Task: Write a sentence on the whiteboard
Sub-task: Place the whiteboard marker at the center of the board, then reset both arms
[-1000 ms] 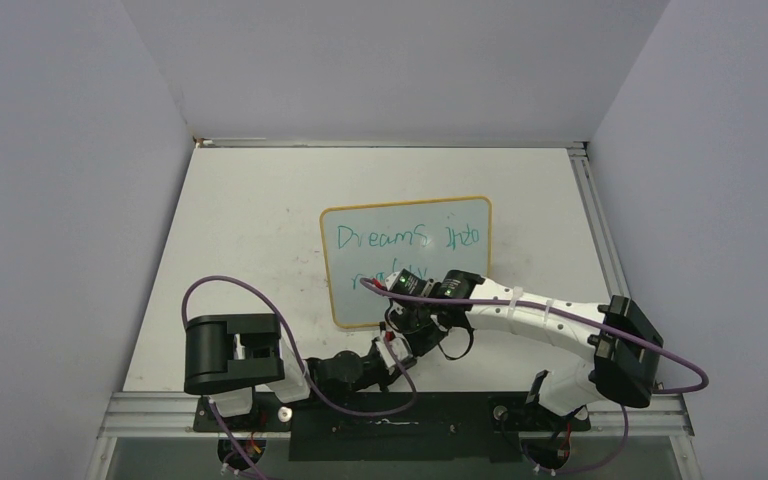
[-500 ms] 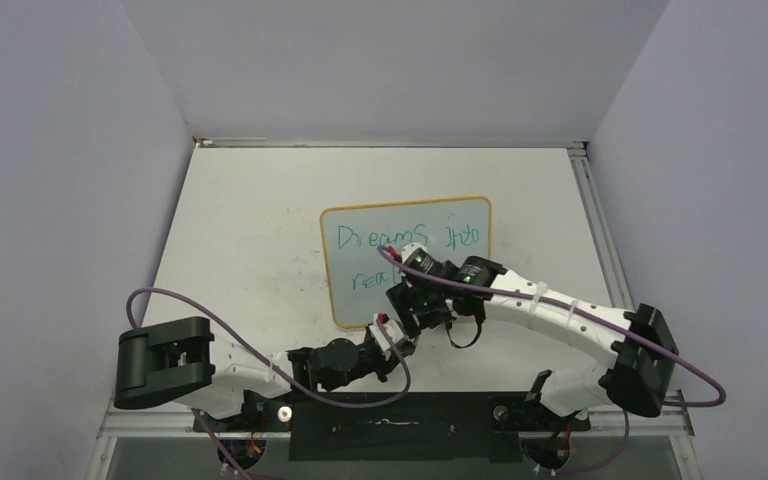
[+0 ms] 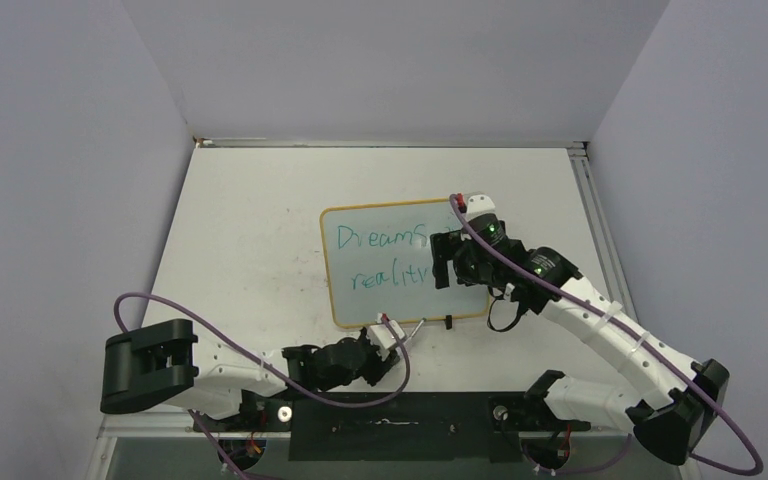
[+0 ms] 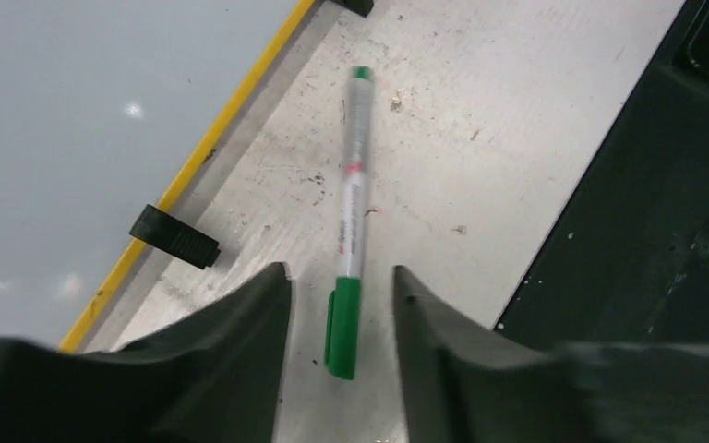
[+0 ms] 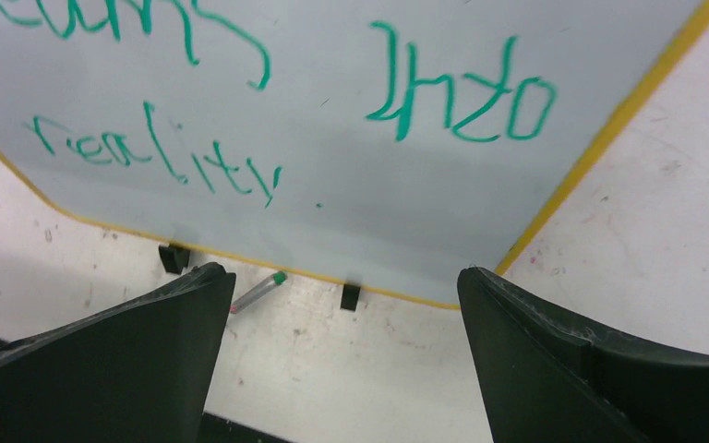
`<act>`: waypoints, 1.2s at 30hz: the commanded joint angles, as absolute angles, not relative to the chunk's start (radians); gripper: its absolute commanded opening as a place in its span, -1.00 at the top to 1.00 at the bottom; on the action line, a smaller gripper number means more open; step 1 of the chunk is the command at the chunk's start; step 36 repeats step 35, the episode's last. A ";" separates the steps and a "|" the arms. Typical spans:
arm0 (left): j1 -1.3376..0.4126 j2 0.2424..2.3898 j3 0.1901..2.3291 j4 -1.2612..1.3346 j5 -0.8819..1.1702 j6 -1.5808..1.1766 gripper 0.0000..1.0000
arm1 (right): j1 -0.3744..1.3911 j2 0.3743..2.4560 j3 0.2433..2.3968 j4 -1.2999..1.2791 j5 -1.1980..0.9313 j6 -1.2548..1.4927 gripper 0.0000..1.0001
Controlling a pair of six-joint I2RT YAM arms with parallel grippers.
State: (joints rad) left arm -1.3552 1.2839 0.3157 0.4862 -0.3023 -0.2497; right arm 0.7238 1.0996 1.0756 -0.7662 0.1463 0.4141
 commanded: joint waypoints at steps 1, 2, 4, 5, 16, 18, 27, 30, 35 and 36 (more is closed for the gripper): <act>-1.309 1.234 0.377 0.438 -0.276 -0.318 0.01 | 0.688 0.988 1.028 -0.580 0.257 0.370 -1.00; -1.293 1.222 0.378 0.438 -0.253 -0.334 -0.24 | 0.683 0.967 1.011 -0.544 0.271 0.358 -0.89; -1.257 1.183 0.396 0.415 -0.212 -0.361 -0.65 | 0.675 0.902 0.972 -0.458 0.306 0.333 -0.80; -1.240 1.161 0.416 0.386 -0.199 -0.369 -0.71 | 0.672 0.873 0.950 -0.411 0.326 0.321 -0.79; -0.751 0.983 0.899 -0.216 0.000 -0.394 -0.89 | 0.672 0.639 0.818 -0.177 0.617 0.204 -0.79; -0.624 0.971 0.969 -0.284 0.039 -0.383 -0.94 | 0.673 0.627 0.821 -0.178 0.654 0.206 -0.79; -0.176 0.916 0.919 -0.268 0.077 -0.351 -0.95 | 0.673 0.575 0.806 -0.163 0.708 0.188 -0.79; -0.157 0.899 0.904 -0.261 0.062 -0.342 -0.95 | 0.674 0.573 0.805 -0.160 0.722 0.192 -0.79; -0.157 0.882 0.902 -0.264 -0.032 -0.340 -0.95 | 0.674 0.597 0.827 -0.185 0.737 0.205 -0.79; -0.157 0.882 0.902 -0.264 -0.032 -0.340 -0.95 | 0.674 0.597 0.827 -0.185 0.737 0.205 -0.79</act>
